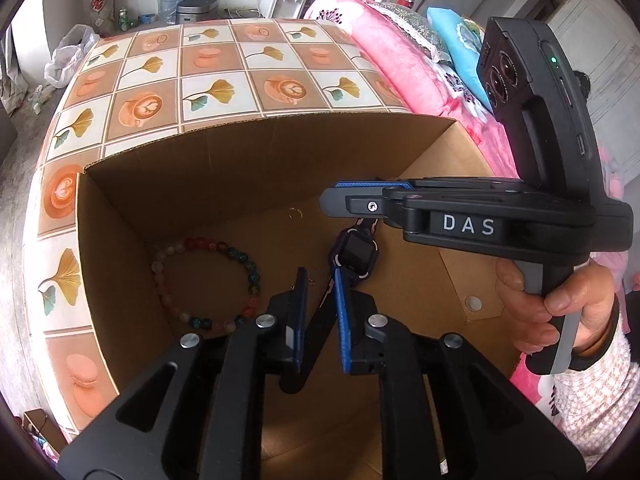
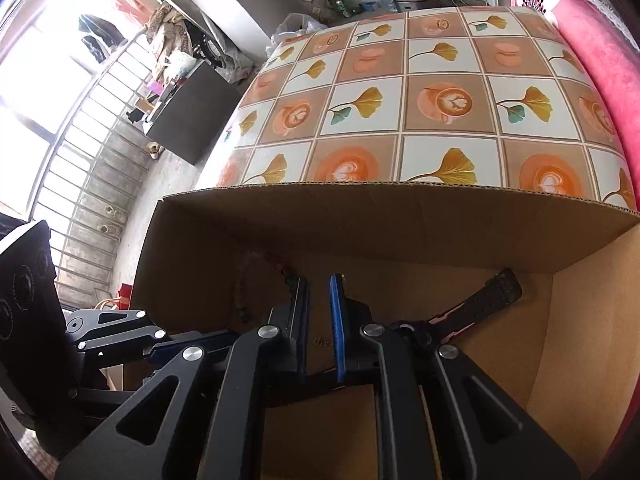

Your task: Organize jewelry

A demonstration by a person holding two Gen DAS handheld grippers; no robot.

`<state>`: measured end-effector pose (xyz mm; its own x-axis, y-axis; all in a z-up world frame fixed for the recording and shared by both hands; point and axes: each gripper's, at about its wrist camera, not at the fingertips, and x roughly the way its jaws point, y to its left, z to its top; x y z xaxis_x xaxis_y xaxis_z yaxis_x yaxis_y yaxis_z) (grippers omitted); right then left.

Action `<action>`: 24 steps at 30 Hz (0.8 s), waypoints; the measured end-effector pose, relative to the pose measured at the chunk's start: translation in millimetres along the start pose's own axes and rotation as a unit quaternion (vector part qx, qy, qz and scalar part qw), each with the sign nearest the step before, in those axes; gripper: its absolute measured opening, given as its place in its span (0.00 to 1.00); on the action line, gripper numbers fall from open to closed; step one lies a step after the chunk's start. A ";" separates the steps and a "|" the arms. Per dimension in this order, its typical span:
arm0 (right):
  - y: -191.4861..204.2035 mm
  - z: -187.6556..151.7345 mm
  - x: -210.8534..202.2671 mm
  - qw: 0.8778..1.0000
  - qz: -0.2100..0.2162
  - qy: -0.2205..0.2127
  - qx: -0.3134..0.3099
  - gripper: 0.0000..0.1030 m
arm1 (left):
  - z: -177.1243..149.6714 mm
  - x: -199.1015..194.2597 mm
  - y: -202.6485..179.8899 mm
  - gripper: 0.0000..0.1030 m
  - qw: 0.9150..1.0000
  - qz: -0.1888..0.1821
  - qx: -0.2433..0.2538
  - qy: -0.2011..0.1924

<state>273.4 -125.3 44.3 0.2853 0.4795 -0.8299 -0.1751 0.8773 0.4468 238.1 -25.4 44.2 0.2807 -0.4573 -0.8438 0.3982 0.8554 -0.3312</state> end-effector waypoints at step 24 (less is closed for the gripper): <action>45.8 -217.4 -137.7 0.979 0.086 -0.169 -0.071 0.23 | -191.6 -141.4 -35.2 0.33 0.964 -0.085 0.124 -0.219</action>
<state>21.2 -155.0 106.4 0.5321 0.6190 -0.5776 -0.3699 0.7837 0.4990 17.1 55.7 94.2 0.5132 -0.6915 -0.5084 0.6520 0.6993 -0.2930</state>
